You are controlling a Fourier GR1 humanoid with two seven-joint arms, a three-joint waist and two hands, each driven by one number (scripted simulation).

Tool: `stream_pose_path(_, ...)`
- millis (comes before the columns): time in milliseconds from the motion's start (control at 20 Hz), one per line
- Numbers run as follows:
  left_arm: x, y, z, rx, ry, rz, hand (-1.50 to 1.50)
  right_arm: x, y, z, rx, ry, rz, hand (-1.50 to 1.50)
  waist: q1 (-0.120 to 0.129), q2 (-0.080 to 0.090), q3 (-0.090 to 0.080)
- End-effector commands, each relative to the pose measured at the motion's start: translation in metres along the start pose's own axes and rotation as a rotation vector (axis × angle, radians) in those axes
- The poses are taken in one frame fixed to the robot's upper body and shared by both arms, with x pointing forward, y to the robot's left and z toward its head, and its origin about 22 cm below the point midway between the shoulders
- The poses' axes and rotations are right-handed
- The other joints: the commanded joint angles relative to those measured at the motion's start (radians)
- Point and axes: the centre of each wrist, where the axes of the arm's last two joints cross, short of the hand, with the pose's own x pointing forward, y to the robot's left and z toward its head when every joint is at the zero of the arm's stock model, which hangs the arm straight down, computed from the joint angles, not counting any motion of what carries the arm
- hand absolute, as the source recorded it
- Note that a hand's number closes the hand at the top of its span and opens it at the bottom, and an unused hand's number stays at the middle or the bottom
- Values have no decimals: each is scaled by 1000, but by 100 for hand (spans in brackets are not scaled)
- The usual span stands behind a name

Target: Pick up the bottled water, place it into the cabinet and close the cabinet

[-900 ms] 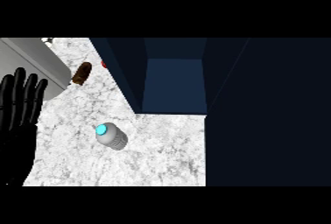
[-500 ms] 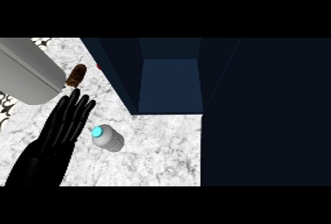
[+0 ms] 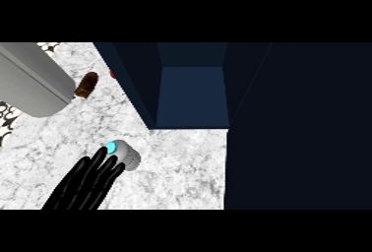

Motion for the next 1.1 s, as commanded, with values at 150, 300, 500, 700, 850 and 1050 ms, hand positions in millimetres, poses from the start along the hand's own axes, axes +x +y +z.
stream_pose_path(150, 40, -11, 30, -1, 29, 5, -150, 41, -2, 23, 41, 10, -5, -150, 1, 0, 0)
stream_pose_path(300, 45, -18, 29, 0, 21, 18, -150, 34, 10, 22, 31, -12, -26, -150, 0, 0, 0)
stream_pose_path(500, 49, -21, 35, 7, 21, 31, -150, 28, -6, 24, 22, -3, -25, -150, 3, -1, 1)
stream_pose_path(700, 49, -17, 33, 4, 16, 4, -150, 37, -13, 27, 25, -1, -24, -150, -6, -2, 1)
stream_pose_path(850, 38, -20, 34, 43, 44, -10, -150, 35, -12, 23, 6, 19, -20, -150, 9, 0, 0)
stream_pose_path(1050, 43, -18, 40, 61, 45, 9, -150, 40, 1, 35, 15, -14, -45, -150, 0, -5, -1)
